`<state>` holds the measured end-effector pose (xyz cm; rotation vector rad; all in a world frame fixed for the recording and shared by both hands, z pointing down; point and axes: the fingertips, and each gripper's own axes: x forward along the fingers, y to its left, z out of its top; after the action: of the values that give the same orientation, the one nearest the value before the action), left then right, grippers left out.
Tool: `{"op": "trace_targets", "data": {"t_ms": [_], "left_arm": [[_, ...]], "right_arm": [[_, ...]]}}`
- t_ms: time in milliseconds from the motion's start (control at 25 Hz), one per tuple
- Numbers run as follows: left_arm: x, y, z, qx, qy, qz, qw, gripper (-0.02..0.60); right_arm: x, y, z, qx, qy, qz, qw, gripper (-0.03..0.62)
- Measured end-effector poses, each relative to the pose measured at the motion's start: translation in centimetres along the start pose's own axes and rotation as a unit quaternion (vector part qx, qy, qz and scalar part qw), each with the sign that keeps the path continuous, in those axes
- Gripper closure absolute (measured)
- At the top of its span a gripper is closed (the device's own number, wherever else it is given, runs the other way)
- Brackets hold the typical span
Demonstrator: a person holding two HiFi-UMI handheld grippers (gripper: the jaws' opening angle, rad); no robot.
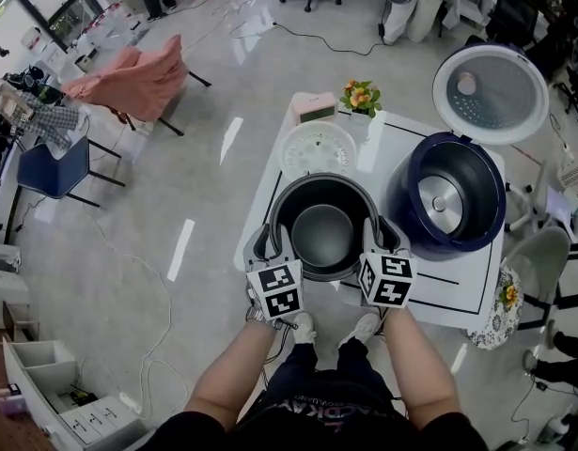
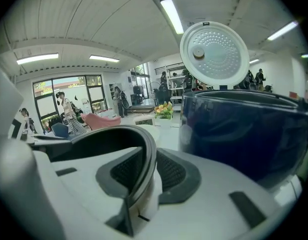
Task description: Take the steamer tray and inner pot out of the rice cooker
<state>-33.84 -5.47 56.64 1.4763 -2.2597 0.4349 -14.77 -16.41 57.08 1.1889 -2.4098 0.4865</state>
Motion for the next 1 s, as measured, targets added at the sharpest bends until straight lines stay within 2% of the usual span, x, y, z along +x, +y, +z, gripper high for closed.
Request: {"op": "trace_targets", "data": {"t_ms": [200, 440, 480, 560, 600, 760, 1000], "left_arm": [[-1.0, 0.4, 1.4, 0.017, -0.023, -0.005, 0.9996, 0.442], [-2.9, -0.4, 4.1, 0.032, -0.064, -0.028, 0.9971, 0.442], [-3.3, -0.7, 4.6, 0.034, -0.07, -0.034, 0.9964, 0.453], [-4.3, -1.1, 5.5, 0.035, -0.083, -0.048, 0.9948, 0.487], [-4.9, -1.3, 5.9, 0.036, -0.091, -0.054, 0.9937, 0.51], [-7.1, -2.6, 7.7, 0.041, -0.12, -0.084, 0.9883, 0.573], [-9.2, -6.2, 9.5, 0.041, -0.143, -0.169, 0.9742, 0.579]], "right_arm": [[-1.3, 0.4, 1.1, -0.049, -0.035, -0.002, 0.998, 0.511], [-3.9, 1.6, 4.3, -0.078, -0.099, 0.014, 0.992, 0.513], [-4.5, 1.9, 4.8, -0.087, -0.108, 0.018, 0.99, 0.515], [-5.9, 2.5, 5.7, -0.099, -0.126, 0.025, 0.987, 0.589], [-6.6, 2.8, 6.1, -0.102, -0.134, 0.028, 0.985, 0.592], [-9.4, 3.4, 7.2, -0.097, -0.159, 0.039, 0.982, 0.592], [-13.4, 3.0, 8.8, -0.032, -0.187, 0.053, 0.98, 0.592]]}}
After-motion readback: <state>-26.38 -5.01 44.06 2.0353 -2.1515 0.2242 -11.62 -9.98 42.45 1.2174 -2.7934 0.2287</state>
